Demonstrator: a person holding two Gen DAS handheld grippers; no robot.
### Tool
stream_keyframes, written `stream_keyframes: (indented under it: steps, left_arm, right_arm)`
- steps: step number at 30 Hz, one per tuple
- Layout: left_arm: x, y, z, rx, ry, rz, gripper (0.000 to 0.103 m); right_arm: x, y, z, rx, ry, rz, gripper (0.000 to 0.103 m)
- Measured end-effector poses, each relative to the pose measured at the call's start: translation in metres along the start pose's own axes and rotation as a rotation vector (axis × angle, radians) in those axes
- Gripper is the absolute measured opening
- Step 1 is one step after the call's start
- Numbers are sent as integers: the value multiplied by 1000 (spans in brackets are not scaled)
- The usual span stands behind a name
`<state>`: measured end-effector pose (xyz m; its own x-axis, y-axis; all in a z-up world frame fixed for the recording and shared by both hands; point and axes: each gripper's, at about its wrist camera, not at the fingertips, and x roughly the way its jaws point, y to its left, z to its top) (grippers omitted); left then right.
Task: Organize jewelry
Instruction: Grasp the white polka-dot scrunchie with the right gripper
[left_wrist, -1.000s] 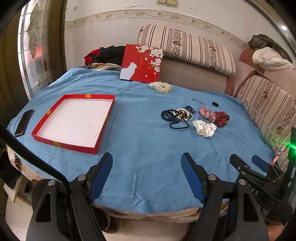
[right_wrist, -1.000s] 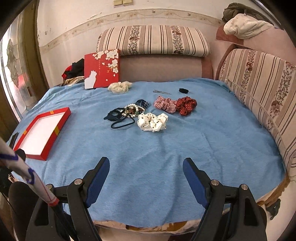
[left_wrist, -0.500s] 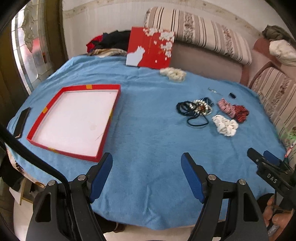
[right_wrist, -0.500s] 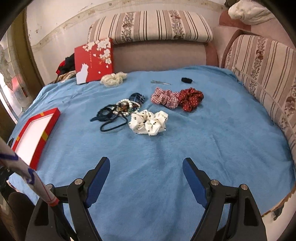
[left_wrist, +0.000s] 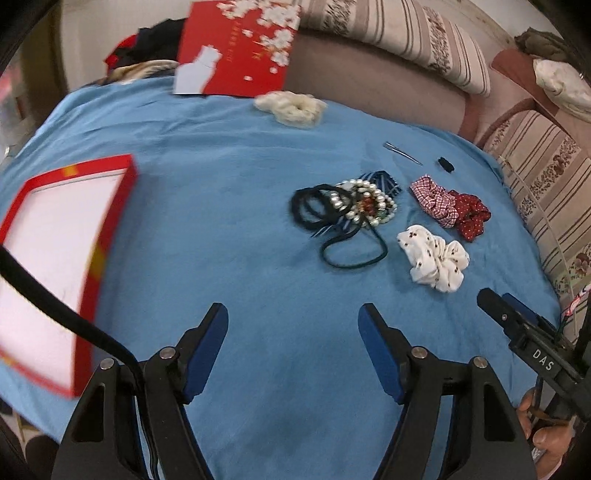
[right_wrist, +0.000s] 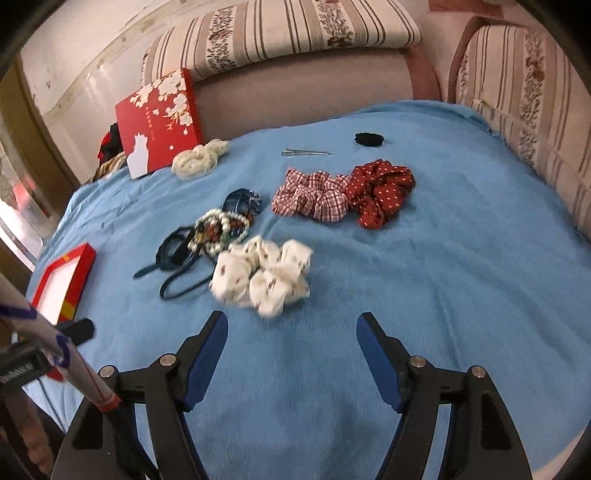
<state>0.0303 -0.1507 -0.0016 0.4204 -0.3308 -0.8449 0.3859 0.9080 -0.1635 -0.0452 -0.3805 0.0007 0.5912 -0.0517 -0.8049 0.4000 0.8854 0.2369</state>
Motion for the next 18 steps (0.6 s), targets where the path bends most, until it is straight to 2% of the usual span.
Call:
stream_keyframes:
  steps: [4,9,13,15,16,17,18]
  left_arm:
    - [30,-10,16,19,27,-52,70]
    - [74,-20,37,-2,89,-126,65]
    - [104,-26,44,-15,134,-145,57]
    - [105,-32,45,-5,113,-131,57]
    - [105,-34,44,1,110,-129,46]
    - [106,-38,44,5,115,-126,34]
    - [109,-40,42,10,132,-119,1]
  right_arm:
    - [28,-10,15,49,31,57,77]
    - [55,-10,25,60,58,77,77]
    - [68,-8,26,40,73,69,77]
    - [72,-8,26,35,79,65,69]
    - [74,-9,26,36,83,64,66]
    - [77,-9,25,39,89,64,54]
    - [81,-9,25,42,99,67,34]
